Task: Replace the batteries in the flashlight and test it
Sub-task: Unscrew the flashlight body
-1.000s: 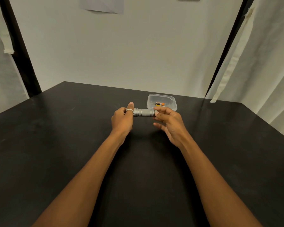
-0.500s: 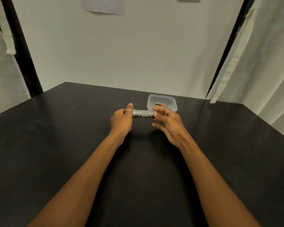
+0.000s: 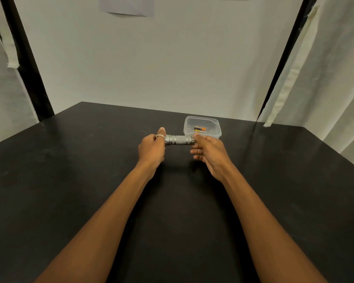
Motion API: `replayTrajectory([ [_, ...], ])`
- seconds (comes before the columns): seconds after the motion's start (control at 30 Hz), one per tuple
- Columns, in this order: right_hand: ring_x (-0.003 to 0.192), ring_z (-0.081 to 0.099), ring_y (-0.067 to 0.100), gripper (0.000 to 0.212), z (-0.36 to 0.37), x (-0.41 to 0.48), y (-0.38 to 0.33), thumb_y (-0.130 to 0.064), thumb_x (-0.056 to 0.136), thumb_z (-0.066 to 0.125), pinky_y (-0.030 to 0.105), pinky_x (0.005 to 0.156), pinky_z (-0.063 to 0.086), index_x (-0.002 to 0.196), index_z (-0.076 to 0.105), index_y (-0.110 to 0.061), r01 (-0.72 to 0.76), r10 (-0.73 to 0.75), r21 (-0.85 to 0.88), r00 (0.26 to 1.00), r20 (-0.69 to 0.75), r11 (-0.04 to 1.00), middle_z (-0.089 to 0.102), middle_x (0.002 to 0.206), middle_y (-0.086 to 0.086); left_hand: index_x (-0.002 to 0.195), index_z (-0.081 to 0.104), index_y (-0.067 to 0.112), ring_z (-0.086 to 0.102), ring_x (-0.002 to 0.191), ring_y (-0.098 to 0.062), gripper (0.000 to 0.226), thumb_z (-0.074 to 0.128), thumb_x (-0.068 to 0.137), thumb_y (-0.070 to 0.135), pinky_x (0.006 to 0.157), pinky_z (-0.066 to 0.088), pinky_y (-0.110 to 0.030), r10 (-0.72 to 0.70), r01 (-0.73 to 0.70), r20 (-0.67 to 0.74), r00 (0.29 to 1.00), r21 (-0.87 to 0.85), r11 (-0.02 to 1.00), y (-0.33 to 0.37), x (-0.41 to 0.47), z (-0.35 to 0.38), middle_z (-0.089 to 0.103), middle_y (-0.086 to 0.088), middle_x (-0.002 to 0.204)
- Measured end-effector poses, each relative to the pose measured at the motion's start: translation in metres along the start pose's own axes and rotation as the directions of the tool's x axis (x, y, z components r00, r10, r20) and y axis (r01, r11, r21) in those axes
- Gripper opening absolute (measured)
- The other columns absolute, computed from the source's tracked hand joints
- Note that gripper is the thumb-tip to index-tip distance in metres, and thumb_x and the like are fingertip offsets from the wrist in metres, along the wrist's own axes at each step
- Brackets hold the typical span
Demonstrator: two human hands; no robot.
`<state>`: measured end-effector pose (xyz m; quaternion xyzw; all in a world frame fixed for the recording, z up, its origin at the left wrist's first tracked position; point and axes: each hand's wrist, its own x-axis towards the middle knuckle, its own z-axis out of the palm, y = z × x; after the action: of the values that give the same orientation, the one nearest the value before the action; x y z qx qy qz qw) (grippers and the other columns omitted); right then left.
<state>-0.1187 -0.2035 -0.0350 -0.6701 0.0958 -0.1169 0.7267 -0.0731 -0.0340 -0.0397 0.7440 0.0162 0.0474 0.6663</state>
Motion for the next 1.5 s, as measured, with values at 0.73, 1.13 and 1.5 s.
replayTrajectory([
  [0.73, 0.087, 0.070, 0.016, 0.012, -0.0021, -0.0013, -0.0006, -0.016, 0.097, 0.068, 0.028, 0.067, 0.059, 0.107, 0.073, -0.012, 0.045, -0.047, 0.036, 0.996, 0.071, 0.998, 0.074, 0.103, 0.009, 0.093, 0.065, 0.008, 0.050, 0.058, -0.017, 0.049, 0.047, 0.101, 0.053, 0.054, 0.044, -0.032, -0.009, 0.009, 0.007, 1.000, -0.009, 1.000, -0.0015, 0.0040, 0.0016, 0.056, -0.005, 0.074],
  [1.13, 0.087, 0.073, 0.013, 0.018, -0.0056, -0.0027, -0.0022, -0.007, 0.095, 0.069, 0.028, 0.069, 0.060, 0.111, 0.074, -0.010, 0.043, -0.052, 0.096, 0.994, 0.095, 0.994, 0.076, 0.106, 0.007, 0.099, 0.066, 0.007, 0.049, 0.059, -0.016, 0.050, 0.047, 0.102, 0.053, 0.053, 0.045, -0.031, -0.011, 0.011, 0.011, 1.000, -0.007, 1.000, -0.0019, 0.0036, 0.0016, 0.057, -0.005, 0.076],
  [1.5, 0.081, 0.072, 0.012, 0.012, -0.0054, -0.0019, 0.0002, -0.013, 0.094, 0.072, 0.025, 0.065, 0.058, 0.105, 0.075, -0.009, 0.071, -0.072, 0.037, 0.997, 0.033, 0.997, 0.076, 0.097, 0.007, 0.104, 0.065, 0.002, 0.049, 0.058, -0.017, 0.055, 0.046, 0.102, 0.054, 0.056, 0.046, -0.033, 0.002, -0.002, 0.011, 1.000, -0.005, 1.000, -0.0035, 0.0045, 0.0017, 0.055, -0.004, 0.074],
])
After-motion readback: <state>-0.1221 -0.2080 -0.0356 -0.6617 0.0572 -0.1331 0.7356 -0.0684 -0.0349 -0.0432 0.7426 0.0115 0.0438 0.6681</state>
